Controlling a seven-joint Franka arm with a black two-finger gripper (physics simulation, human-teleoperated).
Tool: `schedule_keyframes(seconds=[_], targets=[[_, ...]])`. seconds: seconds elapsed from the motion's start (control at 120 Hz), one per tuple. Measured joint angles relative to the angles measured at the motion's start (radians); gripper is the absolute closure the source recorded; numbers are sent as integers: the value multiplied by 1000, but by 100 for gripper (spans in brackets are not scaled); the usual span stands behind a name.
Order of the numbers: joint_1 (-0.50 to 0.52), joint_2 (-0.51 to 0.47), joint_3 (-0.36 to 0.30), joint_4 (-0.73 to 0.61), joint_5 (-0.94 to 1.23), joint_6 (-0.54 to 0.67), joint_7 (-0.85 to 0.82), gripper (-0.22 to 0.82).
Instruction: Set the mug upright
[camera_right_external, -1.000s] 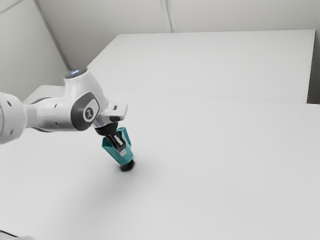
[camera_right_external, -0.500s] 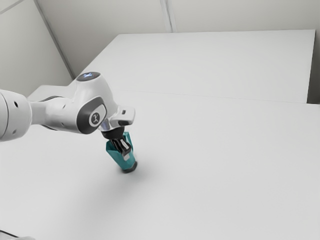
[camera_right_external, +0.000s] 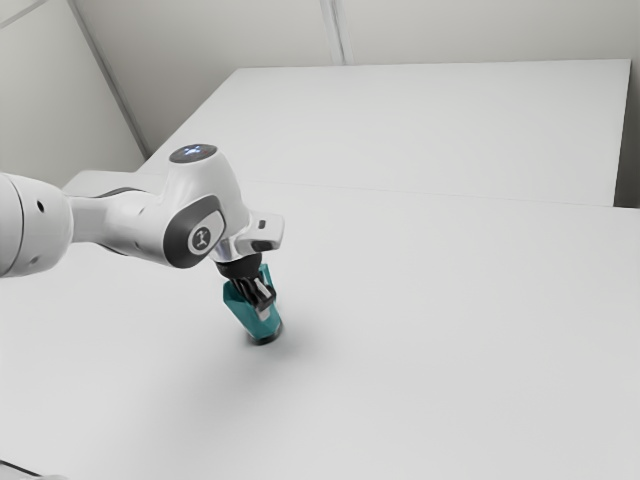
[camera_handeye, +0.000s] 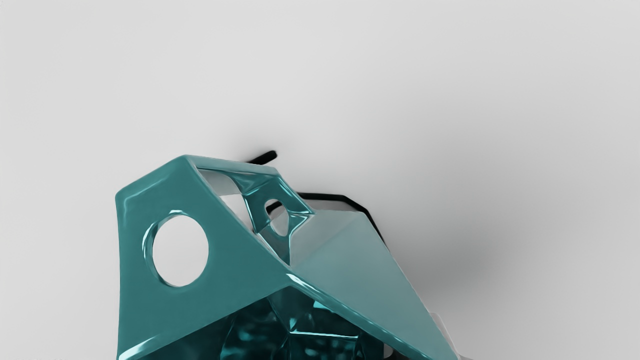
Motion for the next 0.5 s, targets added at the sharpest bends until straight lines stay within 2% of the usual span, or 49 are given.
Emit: schedule_keyframes(seconds=[0.15,0.342,0.5], targets=[[-1,0,0,-1,4,1,-22,78],[1,-5,0,-3,-2,-1,-40,37],[11,-37,-13,-4,-8,-10,-52,17]])
